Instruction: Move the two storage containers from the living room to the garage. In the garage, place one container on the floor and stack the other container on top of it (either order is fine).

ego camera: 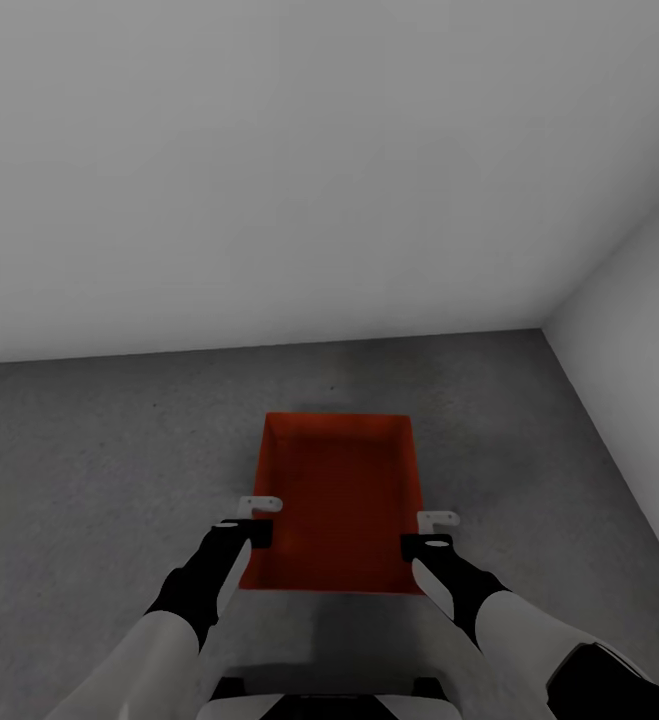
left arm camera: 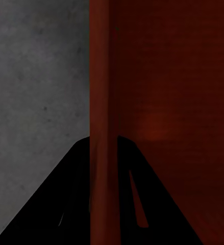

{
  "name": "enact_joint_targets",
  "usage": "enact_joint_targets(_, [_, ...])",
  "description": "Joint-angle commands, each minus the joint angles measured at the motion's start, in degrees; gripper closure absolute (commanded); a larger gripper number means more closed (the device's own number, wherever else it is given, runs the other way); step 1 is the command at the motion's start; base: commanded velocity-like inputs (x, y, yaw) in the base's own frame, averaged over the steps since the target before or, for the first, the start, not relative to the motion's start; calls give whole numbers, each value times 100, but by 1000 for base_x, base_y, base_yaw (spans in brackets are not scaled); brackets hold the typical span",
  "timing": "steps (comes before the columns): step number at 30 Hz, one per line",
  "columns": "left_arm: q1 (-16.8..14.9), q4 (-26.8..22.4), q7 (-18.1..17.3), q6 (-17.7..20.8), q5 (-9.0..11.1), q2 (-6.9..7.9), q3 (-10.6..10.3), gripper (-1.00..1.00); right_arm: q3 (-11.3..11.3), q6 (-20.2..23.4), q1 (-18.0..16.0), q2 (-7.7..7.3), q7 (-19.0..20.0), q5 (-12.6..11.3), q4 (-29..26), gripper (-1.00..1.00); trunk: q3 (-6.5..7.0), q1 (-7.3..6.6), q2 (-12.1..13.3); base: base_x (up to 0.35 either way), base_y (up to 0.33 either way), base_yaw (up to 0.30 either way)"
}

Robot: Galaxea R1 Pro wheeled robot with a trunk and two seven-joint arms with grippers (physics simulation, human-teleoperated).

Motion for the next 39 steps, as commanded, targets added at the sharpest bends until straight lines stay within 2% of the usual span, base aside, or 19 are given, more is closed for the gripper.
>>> enact_joint_targets(1, [5, 0, 40, 47, -157, -10, -90, 100, -59, 58, -6, 45, -193, 84, -88, 100, -4, 1, -4, 0, 0, 0])
enact_joint_targets(6, [3, 0, 40, 47, -157, -10, -90, 100, -59, 58, -6, 42, -193, 84, -88, 100, -4, 1, -4, 0, 0, 0])
enact_joint_targets(13, [6, 0, 40, 47, -157, -10, -90, 100, -59, 58, -6, 42, -193, 84, -88, 100, -129, 154, -284, 0, 0, 0])
enact_joint_targets(20, [6, 0, 40, 47, -157, -10, -90, 100, -59, 58, -6, 42, -193, 84, -88, 100, -129, 154, -284, 0, 0, 0])
enact_joint_targets(26, [6, 0, 40, 47, -157, -10, -90, 100, -59, 58, -6, 42, -193, 84, -88, 100, -237, 286, -525, 0, 0, 0])
enact_joint_targets(34, [8, 0, 40, 47, -157, -10, -90, 100, -59, 58, -6, 42, -193, 84, -88, 100, -237, 286, -525, 0, 0, 0])
enact_joint_targets(39, [7, 0, 40, 47, -157, -10, -90, 100, -59, 58, -6, 42, -193, 84, -88, 100, -327, 396, -726, 0, 0, 0])
